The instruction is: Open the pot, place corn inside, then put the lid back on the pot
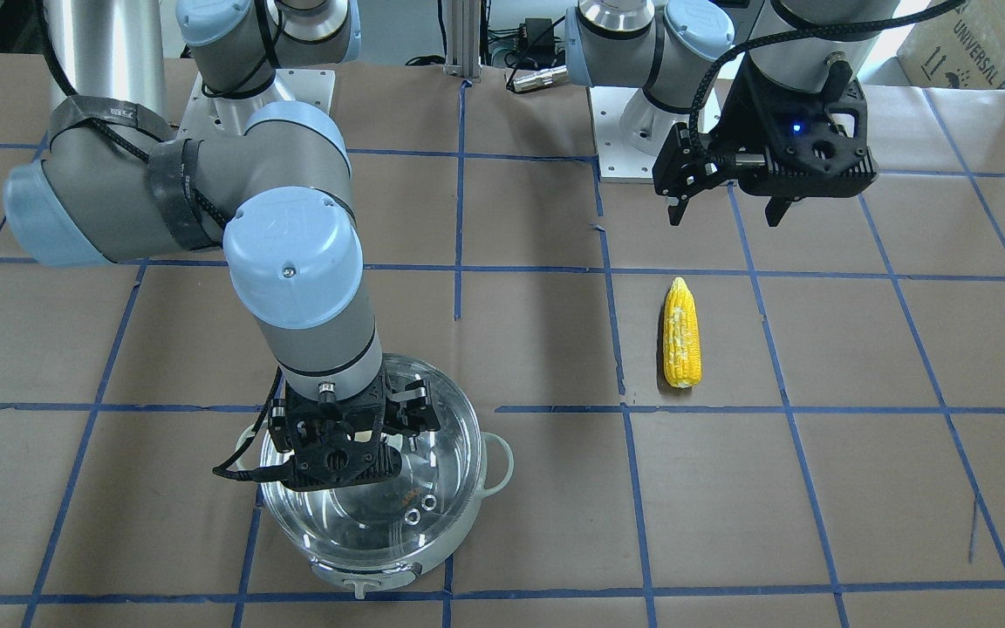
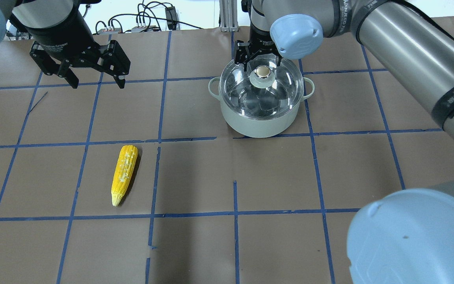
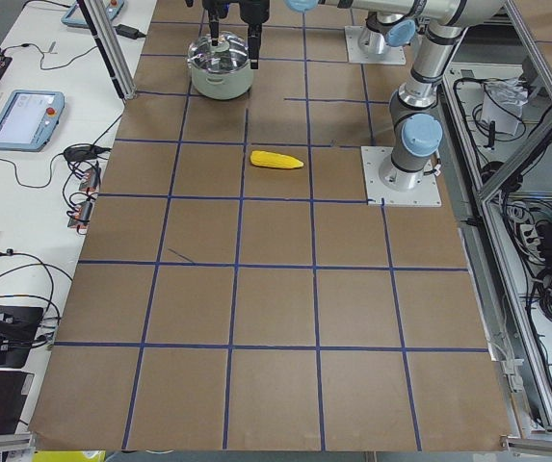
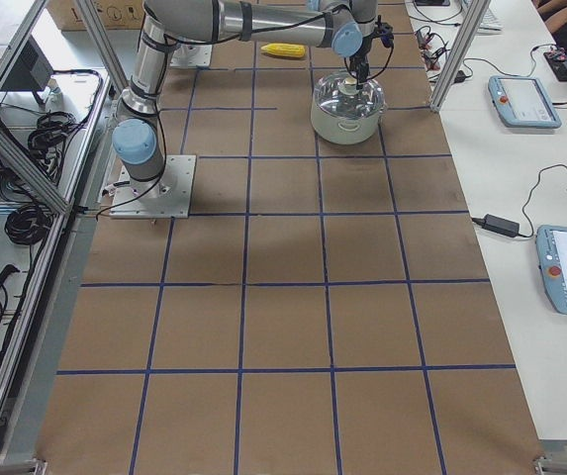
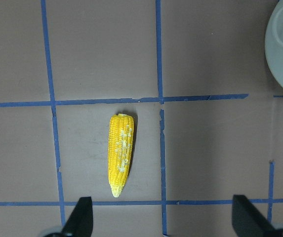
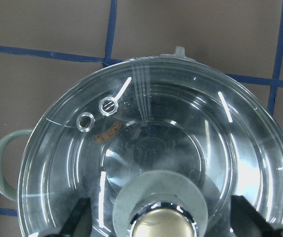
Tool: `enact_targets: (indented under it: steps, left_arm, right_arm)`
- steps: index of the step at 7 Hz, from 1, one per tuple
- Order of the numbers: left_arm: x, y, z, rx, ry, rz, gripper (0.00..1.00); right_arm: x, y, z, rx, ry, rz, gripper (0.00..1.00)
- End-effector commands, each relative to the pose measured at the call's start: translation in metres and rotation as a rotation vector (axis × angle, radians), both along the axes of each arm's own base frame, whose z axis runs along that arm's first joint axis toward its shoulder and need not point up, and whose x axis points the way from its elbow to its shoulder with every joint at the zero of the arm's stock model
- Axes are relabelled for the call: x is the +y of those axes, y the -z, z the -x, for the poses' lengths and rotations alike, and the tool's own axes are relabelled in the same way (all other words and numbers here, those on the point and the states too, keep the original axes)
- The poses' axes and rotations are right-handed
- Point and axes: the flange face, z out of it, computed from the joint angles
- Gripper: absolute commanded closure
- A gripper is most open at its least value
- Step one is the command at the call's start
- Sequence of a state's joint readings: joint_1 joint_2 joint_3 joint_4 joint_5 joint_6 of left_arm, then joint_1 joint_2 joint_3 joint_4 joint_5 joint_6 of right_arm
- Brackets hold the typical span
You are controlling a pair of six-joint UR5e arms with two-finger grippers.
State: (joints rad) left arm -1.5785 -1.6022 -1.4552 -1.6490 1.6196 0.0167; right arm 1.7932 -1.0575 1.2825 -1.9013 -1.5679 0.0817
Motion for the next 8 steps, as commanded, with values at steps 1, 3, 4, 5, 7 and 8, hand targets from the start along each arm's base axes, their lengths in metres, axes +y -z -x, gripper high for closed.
enact_targets:
  steps: [1, 3, 4, 5, 7, 8]
  left_arm:
    - [0.0003, -0.0001, 0.0, 0.0, 0.0, 0.0, 0.0]
    - [-0.0002, 0.0006, 0.0, 0.0, 0.0, -0.001, 0.0]
    - [-0.0001, 0.0008, -0.0002, -0.002, 0.0, -0.003, 0.0]
    - [0.001, -0.0007, 0.0, 0.0, 0.0, 0.0, 0.0]
    - [0.0011, 0.0, 0.0, 0.0, 0.0, -0.001, 0.0]
    - [0.0016, -0.0015, 0.0, 0.0, 0.0, 0.002, 0.0]
  right_arm:
    - [0.0011, 0.0054, 0.0001, 0.003, -0.017, -0.011, 0.01]
    - [0.0064, 0.0146, 0.0033, 0.007, -0.03, -0.032, 0.02]
    - [0.0064, 0.0146, 0.0034, 0.008, -0.03, -0.032, 0.04]
    - [0.0068, 0.0138, 0.0037, 0.01, -0.029, -0.032, 0.12]
    - [0.0064, 0.01, 0.0039, 0.013, -0.026, -0.031, 0.44]
    - [0.0069, 0.0092, 0.0042, 0.014, -0.024, -0.033, 0.59]
